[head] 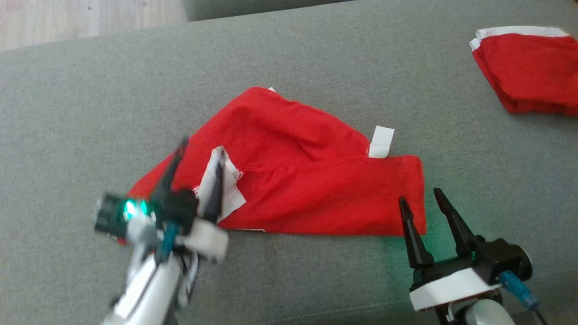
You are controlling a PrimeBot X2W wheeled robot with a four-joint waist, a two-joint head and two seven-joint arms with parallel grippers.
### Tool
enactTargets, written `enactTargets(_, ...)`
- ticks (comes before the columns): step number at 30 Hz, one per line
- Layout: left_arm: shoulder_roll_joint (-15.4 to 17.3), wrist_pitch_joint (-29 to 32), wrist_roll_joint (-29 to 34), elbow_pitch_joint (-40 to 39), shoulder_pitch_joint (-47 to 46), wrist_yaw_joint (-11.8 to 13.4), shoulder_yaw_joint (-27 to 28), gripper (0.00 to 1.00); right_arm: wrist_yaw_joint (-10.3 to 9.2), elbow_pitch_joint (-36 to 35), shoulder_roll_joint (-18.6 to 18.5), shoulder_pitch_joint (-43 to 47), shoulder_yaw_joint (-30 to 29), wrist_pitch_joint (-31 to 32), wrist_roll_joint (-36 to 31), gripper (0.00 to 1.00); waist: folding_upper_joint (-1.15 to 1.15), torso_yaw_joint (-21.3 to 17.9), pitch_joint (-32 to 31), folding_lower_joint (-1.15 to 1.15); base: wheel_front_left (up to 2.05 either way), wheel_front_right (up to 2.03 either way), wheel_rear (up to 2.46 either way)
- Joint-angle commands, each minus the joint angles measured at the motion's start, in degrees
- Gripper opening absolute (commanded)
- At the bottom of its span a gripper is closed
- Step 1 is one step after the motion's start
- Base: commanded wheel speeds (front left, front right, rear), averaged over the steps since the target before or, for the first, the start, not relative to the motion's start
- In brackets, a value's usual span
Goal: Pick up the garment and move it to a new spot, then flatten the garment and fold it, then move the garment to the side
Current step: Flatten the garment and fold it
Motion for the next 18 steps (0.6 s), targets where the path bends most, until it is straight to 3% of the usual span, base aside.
enactTargets(1, 1.48, -0.28, -0.69, -3.79, 2.14, 0.22, 1.47, 1.0, 0.36, -1.64, -0.31, -0.72, 0.85, -0.62, 0.06, 1.0, 0.0, 0.03, -0.47, -0.01, 0.0, 0.0, 0.0)
enactTargets(5, 2.04, -0.28, -2.71, -3.83, 8.3, -1.11, 0.32, 1.0, 0.36, -1.71, -0.31, -0.22, 1.22, -0.62, 0.69, 1.0, 0.0, 0.48, -1.29, -0.01, 0.0, 0.0, 0.0)
enactTargets(13, 1.63, -0.28, -3.38, 3.86, 2.27, -3.61, 0.38, 1.0, 0.36, -1.83, -0.31, -1.08, 1.34, -0.62, 0.15, 1.0, 0.0, 1.01, 0.07, -0.01, 0.0, 0.0, 0.0)
enactTargets(14, 1.61, -0.28, -3.53, 5.05, 1.37, -4.53, 0.11, 0.81, 0.36, -1.84, -0.31, -1.18, 1.34, -0.62, 0.01, 1.0, 0.0, 0.96, 0.26, -0.01, 0.0, 0.0, 0.0)
enactTargets(15, 1.56, -0.28, -3.77, 6.01, 0.52, -5.45, -0.09, 0.2, 0.36, -1.8, -0.31, -1.25, 1.32, -0.62, -0.15, 1.0, 0.0, 0.9, 0.36, -0.01, 0.0, 0.0, 0.0)
enactTargets(16, 1.47, -0.28, -4.14, 6.73, -0.18, -6.24, -0.1, 0.0, 0.36, -1.76, -0.31, -1.31, 1.29, -0.62, -0.3, 1.0, 0.0, 0.82, 0.42, -0.01, 0.0, 0.0, 0.0)
enactTargets(18, 1.43, -0.28, -4.71, 6.97, -1.43, -7.11, 0.32, 0.0, 0.36, -1.72, -0.31, -1.39, 1.13, -0.62, -0.47, 1.0, 0.0, 0.6, 0.42, -0.01, 0.0, 0.0, 0.0)
